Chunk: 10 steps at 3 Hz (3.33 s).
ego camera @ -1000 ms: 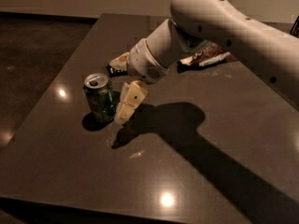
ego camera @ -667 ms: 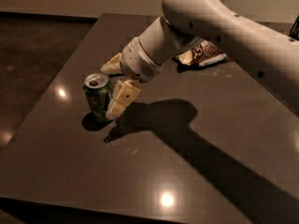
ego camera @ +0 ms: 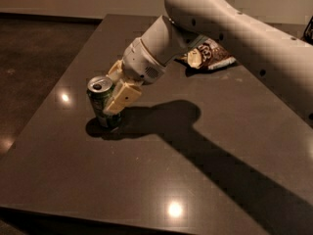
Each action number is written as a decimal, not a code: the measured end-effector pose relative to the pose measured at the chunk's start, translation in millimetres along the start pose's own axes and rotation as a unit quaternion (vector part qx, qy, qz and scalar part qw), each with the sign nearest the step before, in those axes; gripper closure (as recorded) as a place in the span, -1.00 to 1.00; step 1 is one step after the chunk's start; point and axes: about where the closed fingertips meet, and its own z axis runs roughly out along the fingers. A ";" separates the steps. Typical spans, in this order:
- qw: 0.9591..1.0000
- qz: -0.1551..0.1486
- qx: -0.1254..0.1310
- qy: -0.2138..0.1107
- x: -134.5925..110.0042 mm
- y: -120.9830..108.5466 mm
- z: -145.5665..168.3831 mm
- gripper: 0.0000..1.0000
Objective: Knock green can over
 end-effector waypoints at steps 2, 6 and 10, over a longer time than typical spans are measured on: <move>0.997 0.048 0.048 0.035 14.1 -13.1 -50.6 1.00; 0.955 0.092 0.169 0.227 76.3 -12.6 -168.8 1.00; 0.896 0.012 0.133 0.423 113.1 1.8 -168.9 -0.62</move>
Offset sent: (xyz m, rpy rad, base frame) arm 0.0538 -0.0954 0.0447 -0.1499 -0.0217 -0.3273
